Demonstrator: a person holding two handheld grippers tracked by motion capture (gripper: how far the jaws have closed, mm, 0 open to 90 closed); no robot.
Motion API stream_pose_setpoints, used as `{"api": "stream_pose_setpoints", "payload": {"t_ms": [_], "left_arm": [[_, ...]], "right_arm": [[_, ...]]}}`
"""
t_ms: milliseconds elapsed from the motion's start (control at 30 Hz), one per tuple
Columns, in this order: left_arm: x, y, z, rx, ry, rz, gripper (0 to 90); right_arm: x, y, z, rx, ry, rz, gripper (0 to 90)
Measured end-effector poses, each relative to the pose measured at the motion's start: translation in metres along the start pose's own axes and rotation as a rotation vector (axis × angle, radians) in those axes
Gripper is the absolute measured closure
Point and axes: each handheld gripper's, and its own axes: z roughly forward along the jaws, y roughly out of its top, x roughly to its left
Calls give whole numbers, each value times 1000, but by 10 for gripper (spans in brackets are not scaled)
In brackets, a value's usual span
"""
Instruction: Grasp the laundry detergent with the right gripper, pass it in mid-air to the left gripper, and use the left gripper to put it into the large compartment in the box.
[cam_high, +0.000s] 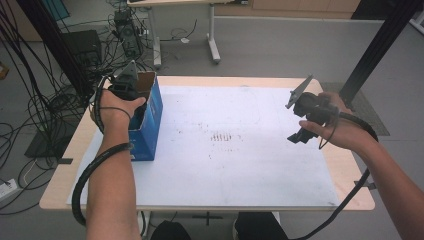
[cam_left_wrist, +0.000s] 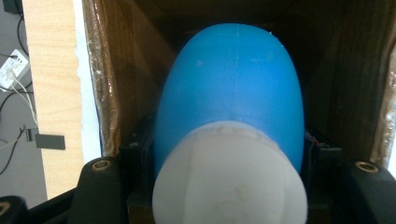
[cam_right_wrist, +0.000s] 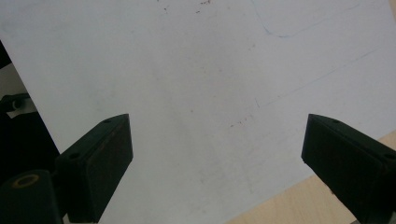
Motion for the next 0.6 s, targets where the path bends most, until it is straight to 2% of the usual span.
{"api": "stream_pose_setpoints", "payload": {"t_ms": [600], "left_arm": [[2,0,1,-5,-5,-12,366]], "right_arm": [[3,1,0,3,3,-6,89]]}}
